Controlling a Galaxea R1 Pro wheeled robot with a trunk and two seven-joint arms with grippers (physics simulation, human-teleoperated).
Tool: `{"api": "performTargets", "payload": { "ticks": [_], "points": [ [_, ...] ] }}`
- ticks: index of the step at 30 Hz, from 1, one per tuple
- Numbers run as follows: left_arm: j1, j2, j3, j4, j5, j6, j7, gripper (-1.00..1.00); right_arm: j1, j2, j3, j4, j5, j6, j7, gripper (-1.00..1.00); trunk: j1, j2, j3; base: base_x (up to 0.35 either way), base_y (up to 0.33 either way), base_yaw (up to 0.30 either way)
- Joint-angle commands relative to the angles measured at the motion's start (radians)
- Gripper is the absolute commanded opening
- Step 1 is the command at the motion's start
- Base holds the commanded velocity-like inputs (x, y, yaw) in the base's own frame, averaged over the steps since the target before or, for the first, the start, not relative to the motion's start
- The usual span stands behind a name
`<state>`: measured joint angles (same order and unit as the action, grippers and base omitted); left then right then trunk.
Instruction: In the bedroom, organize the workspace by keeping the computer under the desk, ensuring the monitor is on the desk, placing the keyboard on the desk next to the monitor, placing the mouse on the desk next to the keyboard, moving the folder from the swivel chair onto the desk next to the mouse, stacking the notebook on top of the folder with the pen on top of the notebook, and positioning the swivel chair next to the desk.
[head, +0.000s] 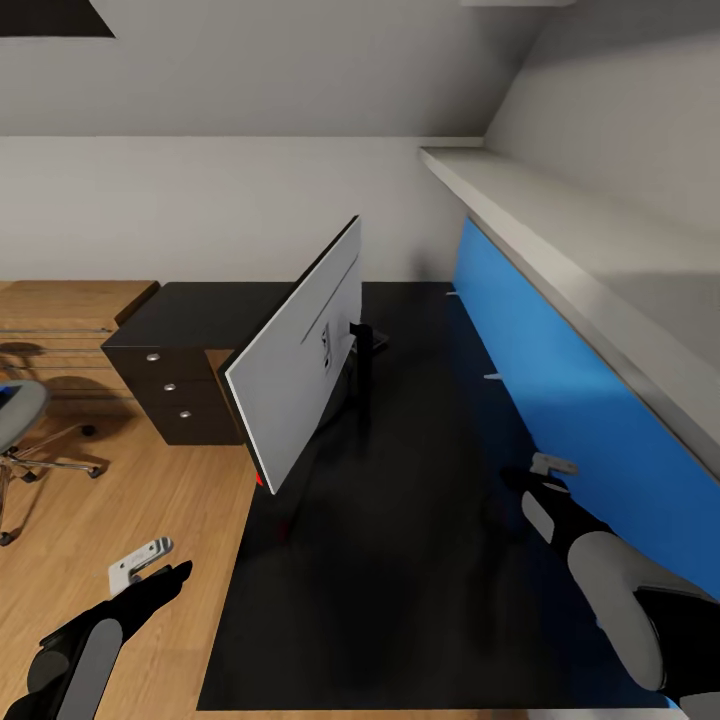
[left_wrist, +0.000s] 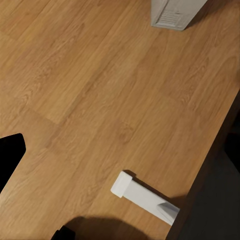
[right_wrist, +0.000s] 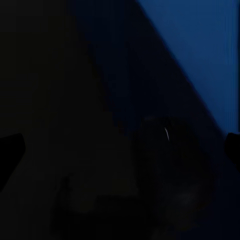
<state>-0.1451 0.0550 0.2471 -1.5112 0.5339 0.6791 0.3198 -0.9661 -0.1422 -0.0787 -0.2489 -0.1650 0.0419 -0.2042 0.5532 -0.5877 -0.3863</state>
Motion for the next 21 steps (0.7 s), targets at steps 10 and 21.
{"api": "performTargets", "payload": {
  "ticks": [10, 21],
  "points": [
    [-0.001, 0.002, 0.0, -0.005, 0.011, 0.004, 0.008, 1.0, -0.005, -0.018, -0.005, -0.003, -0.004, 0.007, -0.009, 1.0, 0.0, -0.001, -0.001, 0.0, 0.0, 0.0],
    [-0.001, 0.006, 0.017, -0.006, 0.011, 0.005, 0.008, 1.0, -0.114, -0.04, -0.005, 0.019, -0.008, 0.018, -0.135, 1.0, 0.0, -0.001, -0.001, 0.0, 0.0, 0.0]
  ]
}}
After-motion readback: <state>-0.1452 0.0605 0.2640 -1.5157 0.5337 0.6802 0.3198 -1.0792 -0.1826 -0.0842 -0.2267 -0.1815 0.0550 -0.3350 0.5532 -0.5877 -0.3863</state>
